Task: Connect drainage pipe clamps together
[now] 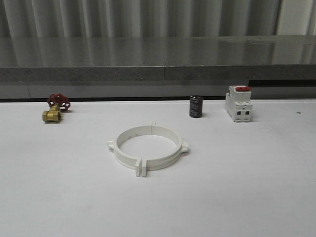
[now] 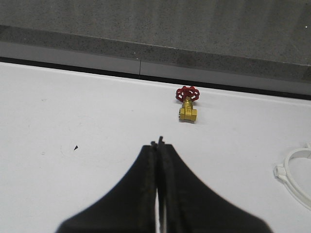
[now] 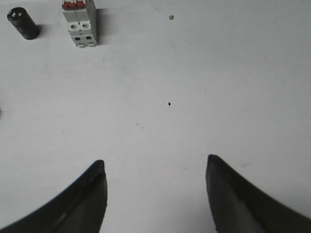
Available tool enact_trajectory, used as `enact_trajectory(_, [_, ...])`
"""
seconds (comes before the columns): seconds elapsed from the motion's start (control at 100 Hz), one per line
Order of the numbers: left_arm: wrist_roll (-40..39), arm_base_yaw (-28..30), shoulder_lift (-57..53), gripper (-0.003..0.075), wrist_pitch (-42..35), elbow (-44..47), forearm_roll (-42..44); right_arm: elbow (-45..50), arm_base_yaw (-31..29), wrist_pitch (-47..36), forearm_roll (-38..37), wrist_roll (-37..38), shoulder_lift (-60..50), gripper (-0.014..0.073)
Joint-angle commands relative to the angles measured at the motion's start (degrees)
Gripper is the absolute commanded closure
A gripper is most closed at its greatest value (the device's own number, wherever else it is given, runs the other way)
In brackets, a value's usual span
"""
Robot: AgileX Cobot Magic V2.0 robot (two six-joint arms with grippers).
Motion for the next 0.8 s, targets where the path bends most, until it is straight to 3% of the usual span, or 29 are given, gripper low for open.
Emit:
enact_trajectory(0.0, [0.06,0.15,0.37,0.074,-4.15,-1.5,0.37,1.95,-0.45,-2.03,-0.53,-0.83,-4.71,0.0141])
enact_trajectory(0.19, [0.06,0.15,0.37,0.074,-4.15,-1.5,0.37,7.97,-0.45,-0.58,-0.46,-0.78,-13.65,0.0236])
enact_trajectory(0.52, [0.06,0.15,0.37,0.074,-4.15,-1.5,0.37,9.58,-0.45,-0.32,-0.46,-0.78,-18.0,0.0669])
enact_trajectory(0.79, [0.06,0.15,0.37,0.074,-4.15,-1.5,0.37,9.58,-0.45,0.0,-0.46,-0.78,-18.0,0.0662])
